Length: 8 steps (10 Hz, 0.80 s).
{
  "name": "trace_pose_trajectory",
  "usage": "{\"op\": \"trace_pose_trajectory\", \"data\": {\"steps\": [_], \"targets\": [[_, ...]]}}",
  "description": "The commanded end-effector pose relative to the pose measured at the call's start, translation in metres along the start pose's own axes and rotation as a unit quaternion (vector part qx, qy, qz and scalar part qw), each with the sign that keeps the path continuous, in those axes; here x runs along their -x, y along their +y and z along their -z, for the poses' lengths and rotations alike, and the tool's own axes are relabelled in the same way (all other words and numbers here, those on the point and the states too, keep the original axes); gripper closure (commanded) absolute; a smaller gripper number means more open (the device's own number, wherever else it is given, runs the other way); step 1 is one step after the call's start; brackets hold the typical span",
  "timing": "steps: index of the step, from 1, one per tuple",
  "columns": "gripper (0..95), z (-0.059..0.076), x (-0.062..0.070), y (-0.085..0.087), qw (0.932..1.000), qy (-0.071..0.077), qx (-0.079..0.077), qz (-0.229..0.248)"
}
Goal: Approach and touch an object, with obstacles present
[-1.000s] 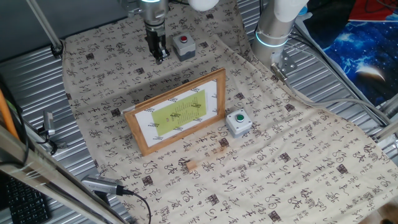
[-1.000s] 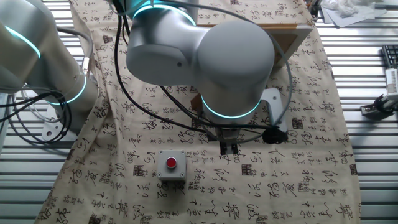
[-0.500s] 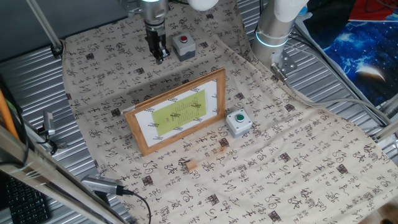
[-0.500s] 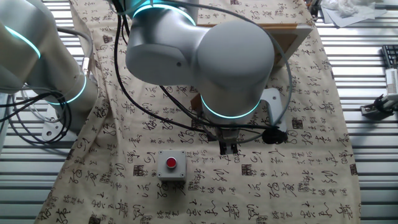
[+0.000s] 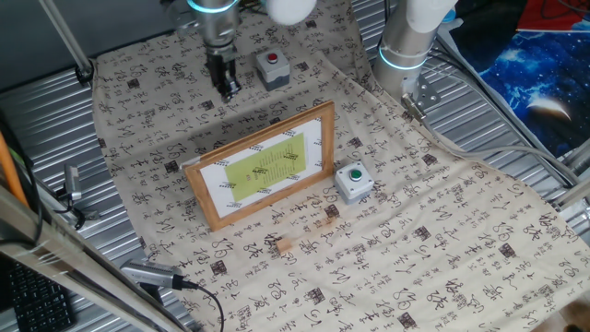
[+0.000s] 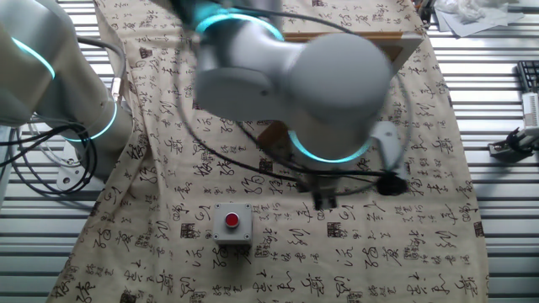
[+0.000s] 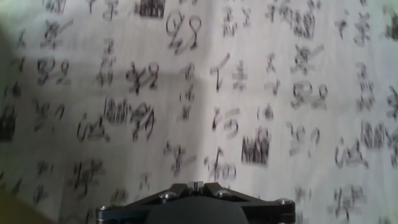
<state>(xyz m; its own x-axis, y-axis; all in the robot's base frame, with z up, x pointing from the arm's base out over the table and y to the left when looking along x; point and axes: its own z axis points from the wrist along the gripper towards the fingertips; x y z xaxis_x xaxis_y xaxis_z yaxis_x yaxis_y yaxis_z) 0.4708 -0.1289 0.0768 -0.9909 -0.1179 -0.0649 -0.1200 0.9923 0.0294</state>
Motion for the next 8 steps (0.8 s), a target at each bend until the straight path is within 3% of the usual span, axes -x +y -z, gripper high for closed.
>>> {"op": "trace_pose_trajectory", "data": {"steps": [1,8], "targets": [[95.0,0.003,0.015,0.003,1.0000,0.003,-0.001,0.002],[95.0,0.007,0.059,0.017,0.9999,0.014,-0.003,-0.004]]}}
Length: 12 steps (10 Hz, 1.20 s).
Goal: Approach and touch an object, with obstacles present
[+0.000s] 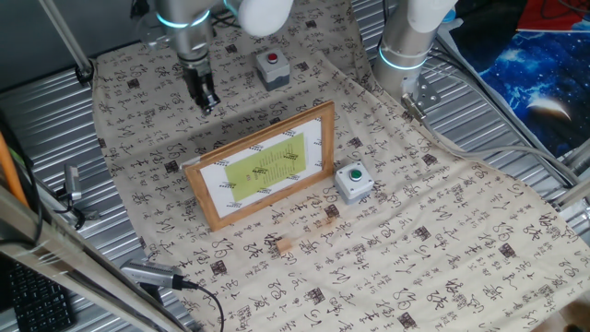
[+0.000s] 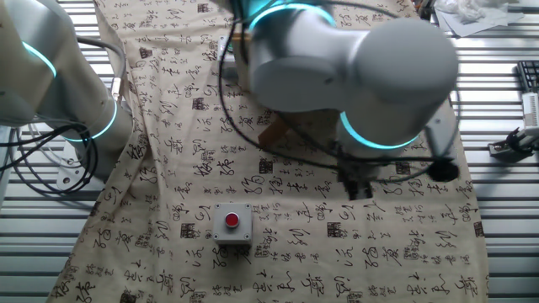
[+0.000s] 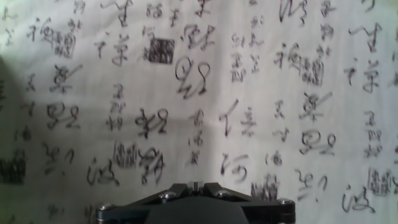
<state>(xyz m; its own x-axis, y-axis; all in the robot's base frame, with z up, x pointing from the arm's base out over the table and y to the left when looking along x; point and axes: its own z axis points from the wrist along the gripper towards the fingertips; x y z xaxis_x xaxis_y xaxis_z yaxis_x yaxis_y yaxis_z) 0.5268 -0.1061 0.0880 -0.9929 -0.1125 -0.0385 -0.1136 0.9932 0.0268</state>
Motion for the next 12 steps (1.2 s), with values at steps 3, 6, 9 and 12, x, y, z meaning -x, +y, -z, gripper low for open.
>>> {"op": "trace_pose_trajectory", "data": {"steps": [3,6,9,12], "targets": [[95.0,-0.0045,0.0046,0.0072,1.0000,-0.001,-0.005,-0.005],[95.0,-0.0060,0.0057,0.0091,1.0000,0.002,-0.005,-0.004],[95.0,-0.0067,0.0048,0.0088,0.9999,0.007,-0.008,-0.001],[95.0,-0.0071,0.0046,0.0089,1.0000,0.007,-0.005,0.003]]}}
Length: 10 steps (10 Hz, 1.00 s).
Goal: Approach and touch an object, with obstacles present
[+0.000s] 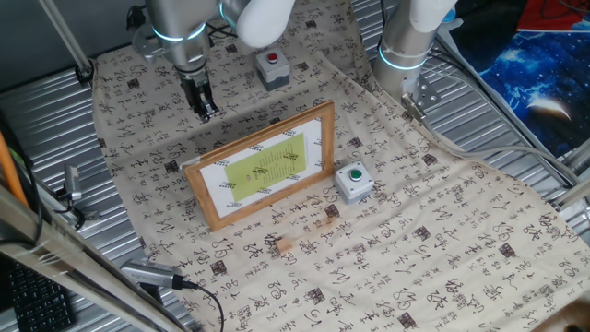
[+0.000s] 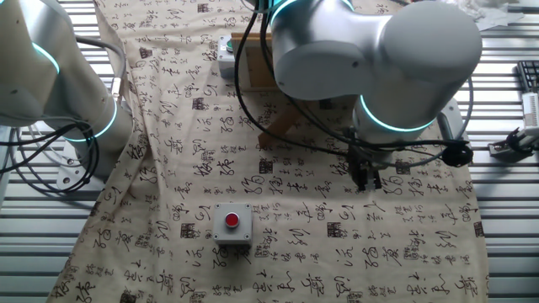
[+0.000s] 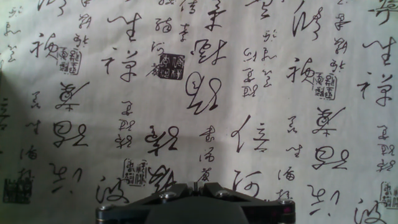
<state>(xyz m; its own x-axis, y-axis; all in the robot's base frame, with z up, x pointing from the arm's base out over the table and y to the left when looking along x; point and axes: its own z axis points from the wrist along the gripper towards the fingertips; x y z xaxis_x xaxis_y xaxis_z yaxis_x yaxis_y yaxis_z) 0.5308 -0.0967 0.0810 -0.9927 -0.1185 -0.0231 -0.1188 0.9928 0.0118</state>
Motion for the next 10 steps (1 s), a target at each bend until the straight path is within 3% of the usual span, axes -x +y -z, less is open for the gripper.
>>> {"op": "trace_pose_trajectory", "data": {"steps": [1,5,7,10], "targets": [[95.0,0.0003,-0.0001,0.0002,1.0000,0.000,0.000,0.002],[95.0,0.0003,-0.0001,0.0002,0.9993,-0.017,0.005,0.032],[95.0,0.0003,-0.0001,0.0002,0.9991,-0.035,0.001,0.022],[95.0,0.0003,-0.0001,0.0002,0.9992,-0.039,-0.008,-0.002]]}}
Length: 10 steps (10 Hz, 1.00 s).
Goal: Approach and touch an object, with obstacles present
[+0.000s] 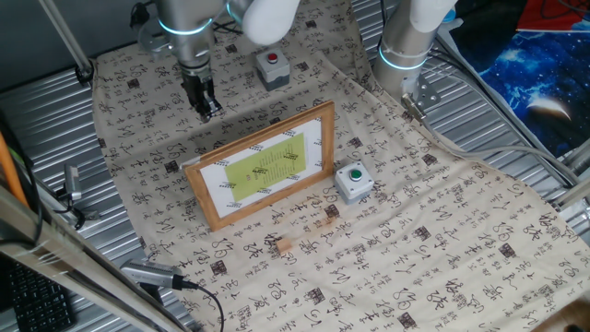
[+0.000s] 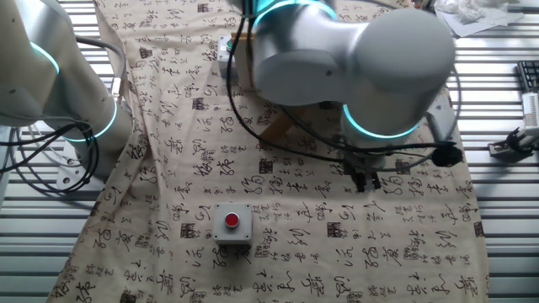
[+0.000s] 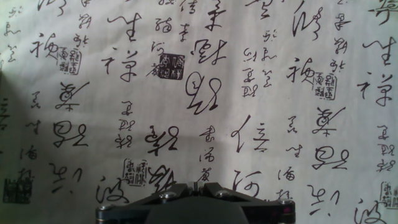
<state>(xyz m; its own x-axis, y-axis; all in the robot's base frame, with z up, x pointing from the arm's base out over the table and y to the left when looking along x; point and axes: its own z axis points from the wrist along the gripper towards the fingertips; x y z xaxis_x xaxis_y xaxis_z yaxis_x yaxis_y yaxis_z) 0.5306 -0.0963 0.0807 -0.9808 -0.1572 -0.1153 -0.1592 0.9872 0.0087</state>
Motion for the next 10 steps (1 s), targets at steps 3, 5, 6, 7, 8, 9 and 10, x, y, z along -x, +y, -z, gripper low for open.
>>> {"op": "trace_pose_trajectory", "data": {"steps": [3,5,6,7,8,9,10], "targets": [[95.0,0.0007,0.0001,-0.0002,0.9995,0.005,-0.010,-0.030],[95.0,0.0007,0.0001,-0.0002,0.9995,0.005,-0.010,-0.029],[95.0,0.0007,0.0001,-0.0002,0.9995,0.005,-0.009,-0.029],[95.0,0.0007,0.0001,-0.0002,0.9995,0.005,-0.009,-0.029],[95.0,0.0007,0.0001,-0.0002,0.9995,0.006,-0.008,-0.030],[95.0,0.0007,0.0001,-0.0002,0.9995,0.006,-0.008,-0.030],[95.0,0.0007,0.0001,-0.0002,0.9995,0.006,-0.008,-0.029]]}}
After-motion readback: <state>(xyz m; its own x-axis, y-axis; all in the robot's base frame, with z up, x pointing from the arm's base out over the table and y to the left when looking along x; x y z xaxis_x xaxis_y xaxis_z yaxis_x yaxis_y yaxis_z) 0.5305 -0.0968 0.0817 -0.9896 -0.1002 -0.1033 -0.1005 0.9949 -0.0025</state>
